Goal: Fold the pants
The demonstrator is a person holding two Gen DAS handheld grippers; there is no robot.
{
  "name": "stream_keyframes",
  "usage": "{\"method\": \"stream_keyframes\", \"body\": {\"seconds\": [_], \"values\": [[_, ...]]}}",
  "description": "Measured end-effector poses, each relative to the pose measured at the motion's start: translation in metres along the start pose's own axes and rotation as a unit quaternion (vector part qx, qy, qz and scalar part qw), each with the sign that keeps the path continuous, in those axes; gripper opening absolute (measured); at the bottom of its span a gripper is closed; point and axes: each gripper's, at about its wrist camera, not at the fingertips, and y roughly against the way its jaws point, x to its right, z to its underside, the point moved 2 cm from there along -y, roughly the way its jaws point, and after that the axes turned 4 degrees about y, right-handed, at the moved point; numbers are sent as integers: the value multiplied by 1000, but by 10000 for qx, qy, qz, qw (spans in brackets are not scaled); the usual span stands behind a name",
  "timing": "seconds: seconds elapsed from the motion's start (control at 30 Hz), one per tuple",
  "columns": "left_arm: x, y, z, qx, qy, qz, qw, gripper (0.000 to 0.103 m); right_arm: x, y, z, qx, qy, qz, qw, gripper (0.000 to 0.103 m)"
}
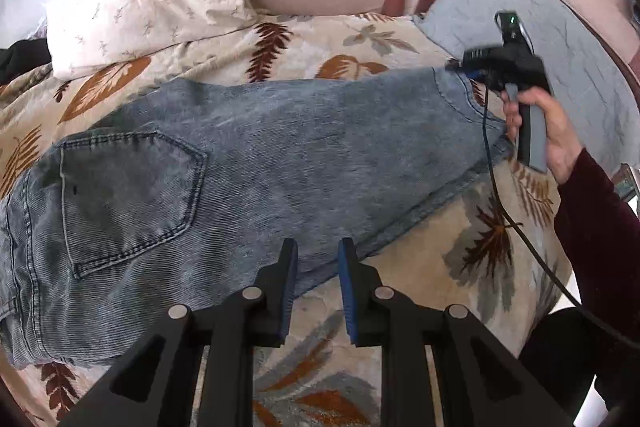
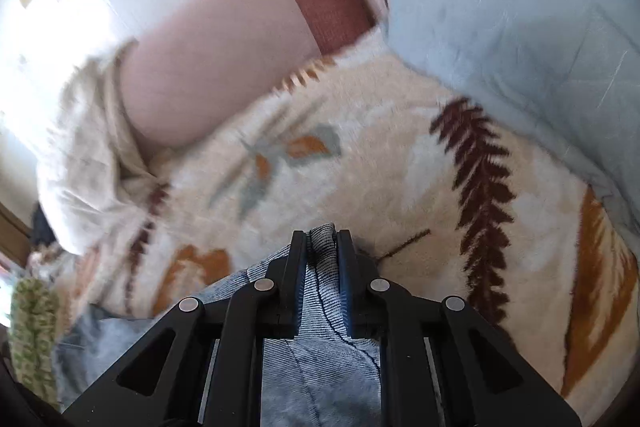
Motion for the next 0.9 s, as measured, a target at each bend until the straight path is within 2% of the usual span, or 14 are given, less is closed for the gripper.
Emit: {"method": "stream_keyframes", "body": {"seconds": [0.07,0.1,0.13,0.17,0.2,0.3,0.43,0.53,0.67,0.8,0.9], "values": [[-9,2,-3,91,138,-113,9998,23,7,-17,10,-264,50,275,9993,17],[-17,4,-4,145,274,-145,9994,23,12,-22,17,-385,-11,290,9988,29],[-23,7,-4,175,401,-158,9989,24,17,-19,21,-373,-113,278,9989,35],[-29,9,-5,200,500,-174,9984,30,23,-13,23,-361,-257,245,9987,43],[-33,11,-4,238,547,-221,9980,36,28,-3,23,-344,-444,177,9983,46],[-51,17,0,469,691,-534,9951,40,33,46,31,-17,-539,-114,9985,46],[-82,12,9,502,1165,-651,9898,40,17,82,64,7,-125,-368,9992,45],[-97,7,16,483,1312,-719,9876,40,4,78,90,-175,258,-308,9990,41],[-105,8,26,460,1468,-565,9865,39,10,48,117,-746,404,211,9962,25],[-105,12,35,472,1405,-545,9874,39,13,60,126,-1068,71,166,9941,25],[-104,11,39,470,1328,-569,9884,39,13,65,139,-1152,-6,227,9931,24]]}}
